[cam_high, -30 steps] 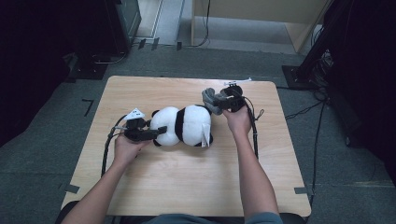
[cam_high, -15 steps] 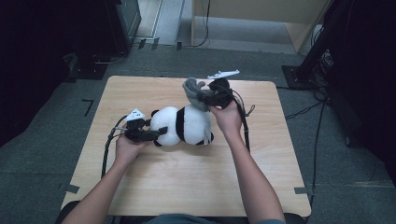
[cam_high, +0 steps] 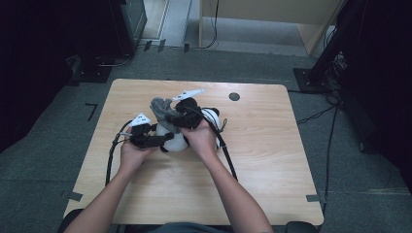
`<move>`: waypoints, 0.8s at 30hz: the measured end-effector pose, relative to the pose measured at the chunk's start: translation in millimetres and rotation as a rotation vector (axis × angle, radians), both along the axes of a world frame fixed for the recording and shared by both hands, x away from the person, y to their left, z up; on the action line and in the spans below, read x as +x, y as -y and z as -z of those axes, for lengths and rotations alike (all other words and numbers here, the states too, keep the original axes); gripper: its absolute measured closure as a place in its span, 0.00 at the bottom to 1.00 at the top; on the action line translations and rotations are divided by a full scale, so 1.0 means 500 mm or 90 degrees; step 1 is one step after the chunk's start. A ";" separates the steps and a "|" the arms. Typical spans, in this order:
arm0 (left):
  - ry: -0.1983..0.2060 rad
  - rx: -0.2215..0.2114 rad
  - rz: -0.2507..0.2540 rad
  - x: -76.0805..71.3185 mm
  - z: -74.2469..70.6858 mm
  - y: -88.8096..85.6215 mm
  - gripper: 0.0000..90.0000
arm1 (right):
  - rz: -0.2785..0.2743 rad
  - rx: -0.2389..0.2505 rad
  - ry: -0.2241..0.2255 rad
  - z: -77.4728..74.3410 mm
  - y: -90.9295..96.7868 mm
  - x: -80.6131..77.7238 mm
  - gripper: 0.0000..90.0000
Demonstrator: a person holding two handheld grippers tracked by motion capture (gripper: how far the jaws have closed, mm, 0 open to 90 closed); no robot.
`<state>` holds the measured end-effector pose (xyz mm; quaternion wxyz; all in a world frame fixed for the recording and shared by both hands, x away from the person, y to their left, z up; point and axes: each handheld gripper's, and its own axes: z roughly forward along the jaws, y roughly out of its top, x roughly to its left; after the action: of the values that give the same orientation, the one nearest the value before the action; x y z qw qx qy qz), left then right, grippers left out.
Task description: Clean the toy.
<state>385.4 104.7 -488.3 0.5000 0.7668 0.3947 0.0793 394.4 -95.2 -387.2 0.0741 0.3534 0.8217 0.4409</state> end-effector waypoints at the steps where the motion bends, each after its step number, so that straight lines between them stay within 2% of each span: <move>1: 0.000 -0.001 -0.001 0.000 0.000 0.000 0.25 | -0.003 0.001 -0.003 0.004 -0.006 -0.002 0.85; 4: 0.001 -0.001 -0.003 -0.001 -0.001 0.001 0.25 | -0.015 -0.001 -0.013 0.018 -0.019 -0.005 0.85; 6: 0.001 0.003 -0.002 -0.001 -0.001 0.002 0.26 | -0.017 -0.017 -0.019 0.030 -0.024 -0.006 0.85; 7: 0.002 0.004 -0.002 -0.001 -0.001 0.002 0.27 | -0.017 -0.033 -0.014 0.037 -0.024 -0.005 0.85; 11: -0.001 0.006 0.000 0.000 -0.001 0.003 0.34 | -0.008 -0.048 -0.004 0.047 -0.009 -0.004 0.85; 13: -0.005 0.006 -0.003 0.002 -0.002 0.003 0.36 | -0.002 -0.054 0.001 0.048 0.003 -0.004 0.85; 15: -0.009 0.004 -0.003 0.003 -0.002 0.002 0.37 | 0.009 -0.074 0.015 0.046 0.017 -0.007 0.85; 17: -0.008 0.004 -0.002 0.004 -0.002 0.002 0.37 | 0.016 -0.077 0.014 0.043 0.035 -0.008 0.85; 20: -0.008 0.003 -0.001 0.004 -0.003 0.002 0.38 | 0.035 -0.076 0.014 0.039 0.068 -0.009 0.85; 24: -0.004 0.000 0.001 0.004 -0.002 0.003 0.38 | 0.058 -0.054 0.005 0.031 0.113 -0.007 0.85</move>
<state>387.5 103.4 -487.2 0.4986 0.7674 0.3958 0.0764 390.7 -151.9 -402.6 0.1122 0.3850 0.8226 0.4031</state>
